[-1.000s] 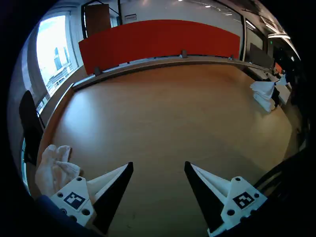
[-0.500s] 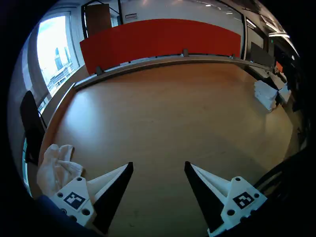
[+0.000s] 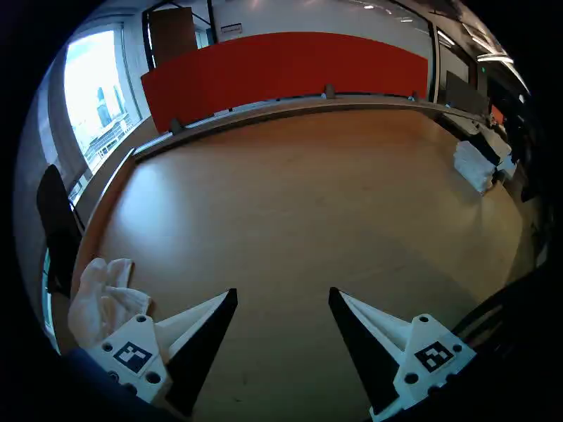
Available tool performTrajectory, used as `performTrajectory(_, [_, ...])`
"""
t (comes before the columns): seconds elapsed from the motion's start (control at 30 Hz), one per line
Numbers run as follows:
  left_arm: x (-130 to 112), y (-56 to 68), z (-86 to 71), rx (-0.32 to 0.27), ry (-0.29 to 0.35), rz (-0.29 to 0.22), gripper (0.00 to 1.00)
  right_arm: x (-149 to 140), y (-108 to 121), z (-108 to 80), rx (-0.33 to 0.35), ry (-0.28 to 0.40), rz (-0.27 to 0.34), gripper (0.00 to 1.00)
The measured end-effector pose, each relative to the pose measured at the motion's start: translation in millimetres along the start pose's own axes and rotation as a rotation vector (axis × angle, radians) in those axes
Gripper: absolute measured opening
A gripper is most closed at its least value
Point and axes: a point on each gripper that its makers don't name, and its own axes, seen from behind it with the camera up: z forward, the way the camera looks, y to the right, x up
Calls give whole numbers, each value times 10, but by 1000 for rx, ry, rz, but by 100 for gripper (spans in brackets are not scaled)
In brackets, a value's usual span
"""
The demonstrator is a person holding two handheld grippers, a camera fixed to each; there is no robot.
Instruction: Fold towel
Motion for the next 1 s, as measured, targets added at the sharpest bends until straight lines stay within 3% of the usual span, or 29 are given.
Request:
performTrajectory(0.67, [-53,-34,-34,12,-6,-7,97,-59,-2,47,-18,-19,5,4])
performTrajectory(0.8, [-58,-34,-30,11,-6,-6,97,-69,-6,36,-19,-16,9,11])
performTrajectory(1.0, [-55,-34,-32,8,-2,-10,96,-89,-57,-10,-7,-8,10,37])
